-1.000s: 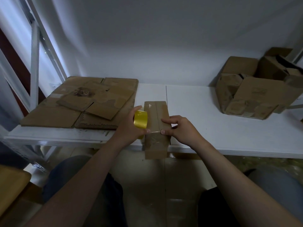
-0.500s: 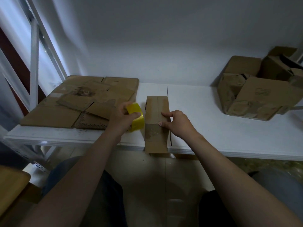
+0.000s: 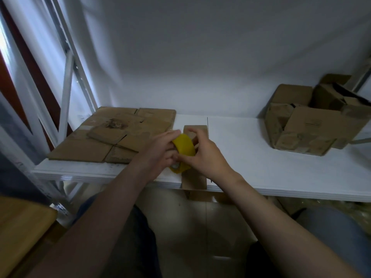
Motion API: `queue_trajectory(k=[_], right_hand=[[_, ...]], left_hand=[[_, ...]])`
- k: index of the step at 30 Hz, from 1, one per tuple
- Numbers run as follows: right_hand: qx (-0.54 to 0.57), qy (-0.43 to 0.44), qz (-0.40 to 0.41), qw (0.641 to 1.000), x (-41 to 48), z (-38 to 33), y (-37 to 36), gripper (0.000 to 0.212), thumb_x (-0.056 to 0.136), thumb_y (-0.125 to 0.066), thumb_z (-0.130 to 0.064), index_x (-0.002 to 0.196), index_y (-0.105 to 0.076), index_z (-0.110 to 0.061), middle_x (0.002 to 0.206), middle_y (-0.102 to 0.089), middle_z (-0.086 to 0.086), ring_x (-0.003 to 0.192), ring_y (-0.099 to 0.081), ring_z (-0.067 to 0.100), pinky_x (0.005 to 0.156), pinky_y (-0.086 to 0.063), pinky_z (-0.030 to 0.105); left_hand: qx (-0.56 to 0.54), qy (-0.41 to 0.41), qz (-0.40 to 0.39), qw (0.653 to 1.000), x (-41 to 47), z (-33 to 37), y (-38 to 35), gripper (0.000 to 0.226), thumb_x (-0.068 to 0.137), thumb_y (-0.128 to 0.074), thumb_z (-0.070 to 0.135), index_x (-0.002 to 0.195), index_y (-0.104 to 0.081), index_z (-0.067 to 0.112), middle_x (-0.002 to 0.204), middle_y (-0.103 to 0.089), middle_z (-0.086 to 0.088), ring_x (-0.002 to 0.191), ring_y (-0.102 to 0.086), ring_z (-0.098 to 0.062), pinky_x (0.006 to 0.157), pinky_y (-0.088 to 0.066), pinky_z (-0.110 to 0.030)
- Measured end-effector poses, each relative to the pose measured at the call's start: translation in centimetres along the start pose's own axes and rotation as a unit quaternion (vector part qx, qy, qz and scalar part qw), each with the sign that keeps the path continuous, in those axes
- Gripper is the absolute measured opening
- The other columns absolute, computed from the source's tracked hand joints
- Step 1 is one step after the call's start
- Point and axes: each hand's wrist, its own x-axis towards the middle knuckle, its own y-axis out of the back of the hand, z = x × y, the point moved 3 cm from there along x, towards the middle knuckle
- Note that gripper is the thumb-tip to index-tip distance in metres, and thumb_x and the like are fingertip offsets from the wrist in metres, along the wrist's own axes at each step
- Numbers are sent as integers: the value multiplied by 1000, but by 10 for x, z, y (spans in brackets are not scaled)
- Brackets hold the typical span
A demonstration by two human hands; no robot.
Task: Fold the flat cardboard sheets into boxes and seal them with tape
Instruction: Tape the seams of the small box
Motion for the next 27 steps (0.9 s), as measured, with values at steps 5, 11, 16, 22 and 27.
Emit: queue_trajectory(k=[5, 11, 16, 22, 27], right_hand=[[24, 36, 50, 998, -7, -9, 24, 63, 76, -84, -34, 122, -41, -34, 97, -54, -16, 85, -59, 7, 73, -54, 33], [-87, 139, 23, 986, -11, -15, 42, 44, 78, -80, -29, 114, -56, -34, 113, -57, -9, 100, -54, 13, 82, -52, 36], [-118, 202, 2, 972, -13, -10, 61, 39, 79, -77, -23, 115, -62, -31, 109, -51, -15, 98, -51, 7, 80, -43, 19], [-136, 233, -13, 963, -13, -7, 70, 37, 81, -76, -25, 116, -63, -31, 110, -51, -15, 99, -52, 10, 80, -44, 22], [-140, 246, -12, 959, -13, -4, 73, 36, 82, -76, -22, 116, -65, -26, 111, -55, -8, 98, -53, 10, 81, -44, 22]], left_hand=[[25, -16, 84, 996, -1, 0, -4, 28, 98, -62, 36, 124, -67, 27, 125, -65, -6, 112, -64, -27, 81, -55, -37], [95, -61, 153, 982, -2, 6, -4, 24, 92, -72, 31, 111, -71, 15, 84, -60, -2, 73, -52, -15, 62, -41, -26], [84, -74, 168, 979, -1, 18, 5, 23, 92, -72, 37, 103, -72, 17, 87, -69, 0, 78, -63, -13, 53, -45, -23], [100, -73, 146, 982, -1, 19, 10, 18, 92, -73, 31, 106, -74, 19, 92, -71, -3, 79, -66, -11, 61, -53, -25], [69, -60, 116, 989, -1, 12, 9, 19, 95, -70, 22, 113, -71, 15, 100, -78, -2, 82, -75, -11, 79, -60, -34]])
